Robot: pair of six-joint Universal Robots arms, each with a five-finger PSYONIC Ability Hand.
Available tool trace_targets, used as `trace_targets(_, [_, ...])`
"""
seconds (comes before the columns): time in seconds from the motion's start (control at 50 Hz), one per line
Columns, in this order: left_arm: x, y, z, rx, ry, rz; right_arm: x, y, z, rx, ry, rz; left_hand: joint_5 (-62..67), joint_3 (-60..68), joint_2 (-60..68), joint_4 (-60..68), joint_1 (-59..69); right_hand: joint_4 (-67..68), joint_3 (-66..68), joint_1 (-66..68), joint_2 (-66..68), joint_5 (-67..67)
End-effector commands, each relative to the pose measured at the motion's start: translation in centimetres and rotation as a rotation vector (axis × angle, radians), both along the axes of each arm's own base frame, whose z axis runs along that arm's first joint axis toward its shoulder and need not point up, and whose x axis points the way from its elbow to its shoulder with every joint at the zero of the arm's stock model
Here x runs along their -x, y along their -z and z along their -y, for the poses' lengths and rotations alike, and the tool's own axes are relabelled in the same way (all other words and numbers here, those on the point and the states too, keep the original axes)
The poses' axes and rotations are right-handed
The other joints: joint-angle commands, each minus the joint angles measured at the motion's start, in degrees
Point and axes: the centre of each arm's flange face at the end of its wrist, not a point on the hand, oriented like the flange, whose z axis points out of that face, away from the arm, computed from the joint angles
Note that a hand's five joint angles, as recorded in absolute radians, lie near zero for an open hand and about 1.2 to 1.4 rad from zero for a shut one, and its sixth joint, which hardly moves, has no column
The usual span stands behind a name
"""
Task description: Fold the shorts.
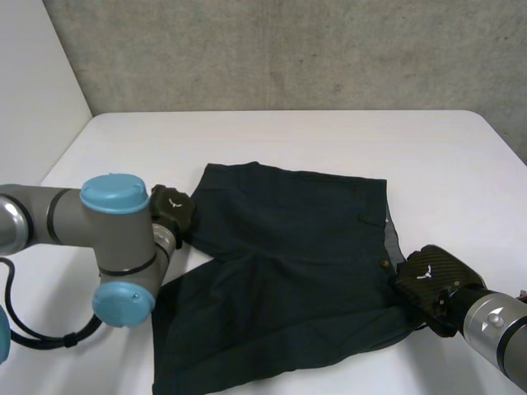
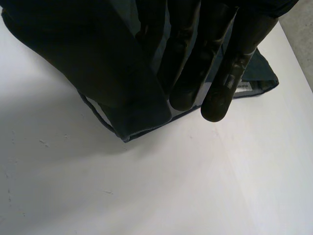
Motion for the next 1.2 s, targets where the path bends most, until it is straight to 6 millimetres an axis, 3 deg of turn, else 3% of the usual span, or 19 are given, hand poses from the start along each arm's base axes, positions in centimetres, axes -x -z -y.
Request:
trace_targets(0.02, [0.1,0.3,-0.9,-0.022,-0.022,0.030,0.0,0.1,0.0,-0.004,0.000,0.000,5.48,3.44,3.15,2.68,7.58,11.74,11.17,25.30,12.67,12.56])
trace_targets(0.12, [0.2,-0.5,-0.9,-0.004,-0.026,0.021,0.0,0.1,0.0,-0.004,0.001,0.000,-33.25,-35.30,-35.58,-36.06,-31.15,11.74,11.17,25.30,12.67,12.56])
trace_targets(0.18, [0.2,-3.3,-1.0,0.049,-0.031,-0.025,0.0,0.1,0.1,0.000,0.007,0.008,-40.34,-42.38,-42.67,-43.14,-38.24,11.74,11.17,25.30,12.67,12.56])
trace_targets(0.3, [-1.0,-7.9,-2.5,0.110,-0.046,-0.102,0.0,-0.1,0.5,0.006,0.032,0.043,-39.35,-41.40,-41.68,-42.16,-37.26,11.74,11.17,25.30,12.67,12.56])
trace_targets(0.32, [-1.5,-9.1,-3.4,0.108,-0.053,-0.144,0.0,-0.2,0.6,0.007,0.036,0.048,-38.02,-40.06,-40.35,-40.82,-35.92,11.74,11.17,25.30,12.67,12.56])
trace_targets(0.38, [-2.0,-9.8,-5.6,0.042,-0.052,-0.219,0.0,-0.2,0.7,0.008,0.039,0.050,-37.33,-39.38,-39.66,-40.14,-35.23,11.74,11.17,25.30,12.67,12.56])
trace_targets(0.4, [-2.2,-10.0,-7.2,-0.035,-0.036,-0.256,0.0,-0.2,0.7,0.010,0.040,0.051,-36.83,-38.88,-39.16,-39.64,-34.73,11.74,11.17,25.30,12.67,12.56])
trace_targets(0.56, [-3.0,-9.0,-15.9,-0.508,0.071,-0.258,-0.1,-0.4,1.4,0.029,0.071,0.099,-36.16,-38.20,-38.48,-38.96,-34.06,11.74,11.17,25.30,12.67,12.56])
trace_targets(0.68, [-4.1,-8.8,-17.8,-0.526,0.063,-0.255,-0.1,0.2,1.8,0.011,0.084,0.108,-35.82,-37.86,-38.15,-38.62,-33.72,11.74,11.17,25.30,12.67,12.56])
trace_targets(0.78, [-4.5,-9.2,-18.8,-0.517,0.074,-0.261,-0.1,0.4,1.8,0.004,0.086,0.103,-35.99,-38.03,-38.31,-38.79,-33.89,11.74,11.17,25.30,12.67,12.56])
trace_targets(0.9, [-4.7,-7.7,-19.7,-0.562,0.073,-0.229,-0.1,0.4,1.8,0.004,0.088,0.107,-36.16,-38.20,-38.48,-38.96,-34.06,11.74,11.17,25.30,12.67,12.56])
trace_targets(0.98, [-4.6,-6.2,-18.6,-0.523,0.031,-0.210,-0.1,0.3,1.8,0.006,0.089,0.106,-21.07,-23.11,-23.40,-23.87,-18.97,11.74,11.17,25.30,12.67,12.56])
trace_targets(1.08, [-4.4,-5.8,-16.7,-0.385,-0.046,-0.196,-0.2,0.2,1.9,0.011,0.083,0.109,14.07,12.03,11.75,11.27,16.17,11.74,11.17,25.30,12.67,12.56])
trace_targets(1.14, [-3.5,-6.6,-16.1,-0.338,-0.021,-0.204,-0.4,-0.2,2.2,0.029,0.077,0.113,14.12,12.07,11.79,11.32,16.22,11.74,11.17,25.30,12.67,12.56])
trace_targets(1.2, [-2.3,-7.5,-13.9,-0.264,0.004,-0.209,-0.6,-1.1,3.0,0.069,0.072,0.124,14.12,12.07,11.79,11.32,16.22,11.74,11.17,25.30,12.67,12.56])
